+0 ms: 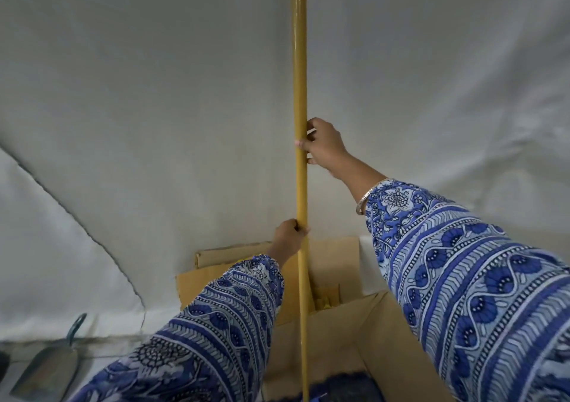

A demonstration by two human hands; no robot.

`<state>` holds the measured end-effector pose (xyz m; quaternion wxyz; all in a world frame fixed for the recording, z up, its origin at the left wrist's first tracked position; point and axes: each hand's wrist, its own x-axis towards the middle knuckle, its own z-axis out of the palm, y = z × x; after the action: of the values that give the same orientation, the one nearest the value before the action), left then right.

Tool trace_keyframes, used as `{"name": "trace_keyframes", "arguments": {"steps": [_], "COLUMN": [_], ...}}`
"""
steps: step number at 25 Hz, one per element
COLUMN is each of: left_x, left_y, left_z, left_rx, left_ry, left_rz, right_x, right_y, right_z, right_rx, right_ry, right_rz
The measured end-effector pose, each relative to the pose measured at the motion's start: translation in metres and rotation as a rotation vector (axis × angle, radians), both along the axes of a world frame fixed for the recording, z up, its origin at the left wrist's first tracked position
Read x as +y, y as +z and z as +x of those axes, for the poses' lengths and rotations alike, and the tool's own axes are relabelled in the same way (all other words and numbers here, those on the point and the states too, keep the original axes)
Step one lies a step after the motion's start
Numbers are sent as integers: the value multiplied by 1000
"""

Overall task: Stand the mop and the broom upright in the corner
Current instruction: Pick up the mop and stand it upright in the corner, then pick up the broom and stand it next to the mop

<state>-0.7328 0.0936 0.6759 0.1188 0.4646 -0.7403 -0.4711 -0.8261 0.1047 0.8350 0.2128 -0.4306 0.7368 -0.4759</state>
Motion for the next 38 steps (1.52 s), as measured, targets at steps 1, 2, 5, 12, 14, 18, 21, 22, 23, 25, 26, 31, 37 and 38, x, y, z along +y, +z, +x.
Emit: {"name": "trace_keyframes", "arguments": {"steps": [1, 2, 5, 12, 14, 18, 21, 22, 23, 25, 26, 31, 37, 38], "left_x": [-3, -5, -8, 0, 2, 3, -5, -9, -14, -25, -32, -61, -102, -112], "left_y": [1, 1, 7, 15, 17, 19, 31, 35, 41, 53, 59, 75, 54, 47], "left_z": [0, 0, -1, 1, 6, 22, 39, 47, 58, 86, 103, 241, 480, 525], "left_rx": [-7, -12, 0, 54, 72, 44, 65, 70, 70, 68, 71, 18, -260, -294], "left_ry": [5, 6, 16, 40, 60, 52, 66, 79, 94, 125, 142, 133, 73, 74], "left_rz": [17, 33, 112, 202, 210, 189, 159, 146, 130, 101, 90, -51, -292, -298], "right_x": [-5, -10, -18, -17, -15, -9, -3, -2, -2, -2, -2, -21, -52, -61], "right_y": [-4, -7, -13, -11, -9, -8, -8, -8, -8, -7, -8, -28, -67, -80], "right_z": [-1, 0, -1, 6, 11, 20, 28, 32, 39, 57, 69, 174, 350, 388], "right_rx": [2, 10, -11, -70, -69, -25, -37, -30, -12, 41, 71, 137, 115, 80], "right_ry": [-11, -20, -31, -14, 6, -15, -64, -93, -130, -202, -230, -212, -124, -117], "right_rz": [-1, 0, -5, 32, 58, 112, 114, 97, 75, 43, 37, 58, 149, 173]}}
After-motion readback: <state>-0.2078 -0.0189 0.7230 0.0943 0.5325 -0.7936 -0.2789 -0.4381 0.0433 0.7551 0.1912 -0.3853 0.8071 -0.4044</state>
